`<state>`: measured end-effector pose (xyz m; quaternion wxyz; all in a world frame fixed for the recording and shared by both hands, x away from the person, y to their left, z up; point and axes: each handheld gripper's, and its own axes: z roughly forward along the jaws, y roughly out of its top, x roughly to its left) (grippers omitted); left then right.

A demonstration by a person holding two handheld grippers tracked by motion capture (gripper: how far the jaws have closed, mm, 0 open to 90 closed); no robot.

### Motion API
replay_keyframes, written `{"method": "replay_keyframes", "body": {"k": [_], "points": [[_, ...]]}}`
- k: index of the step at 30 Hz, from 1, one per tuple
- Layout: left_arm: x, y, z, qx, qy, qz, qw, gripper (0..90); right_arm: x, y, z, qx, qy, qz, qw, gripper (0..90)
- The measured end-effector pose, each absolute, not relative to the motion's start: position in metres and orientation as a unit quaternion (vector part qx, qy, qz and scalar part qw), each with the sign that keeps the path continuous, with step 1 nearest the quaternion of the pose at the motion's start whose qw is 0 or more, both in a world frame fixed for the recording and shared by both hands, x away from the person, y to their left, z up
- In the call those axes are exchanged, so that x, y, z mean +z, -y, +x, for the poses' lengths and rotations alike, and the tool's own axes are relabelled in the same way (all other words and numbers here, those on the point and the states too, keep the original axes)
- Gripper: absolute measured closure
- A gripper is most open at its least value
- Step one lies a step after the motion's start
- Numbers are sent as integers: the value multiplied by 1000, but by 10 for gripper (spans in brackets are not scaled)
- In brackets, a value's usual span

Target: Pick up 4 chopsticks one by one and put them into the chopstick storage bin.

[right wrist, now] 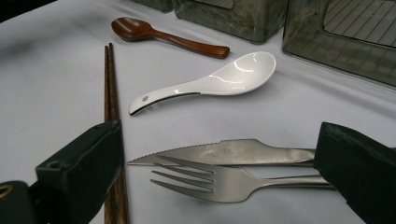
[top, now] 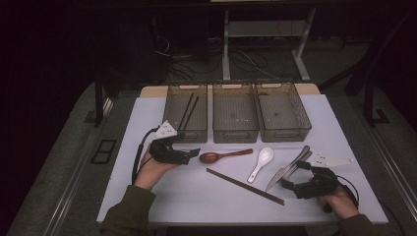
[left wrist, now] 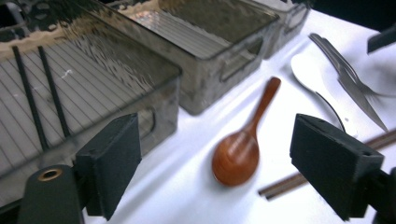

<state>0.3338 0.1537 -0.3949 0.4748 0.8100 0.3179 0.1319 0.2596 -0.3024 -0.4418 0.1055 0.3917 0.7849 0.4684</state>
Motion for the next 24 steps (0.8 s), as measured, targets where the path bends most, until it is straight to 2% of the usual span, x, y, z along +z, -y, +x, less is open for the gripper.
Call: {"method": "replay_keyframes", "body": {"k": [5,13,24], "points": [[-401,-154,319,139,-308,809,481,124,-442,303,260,469,-784,393,105,16],[-418,-152,296,130,-298,814,481,13,-441,305,259,470,-782,396,108,16],[-431,-153,271,112,-294,818,482,0,-441,305,260,469,-780,399,111,16]]}}
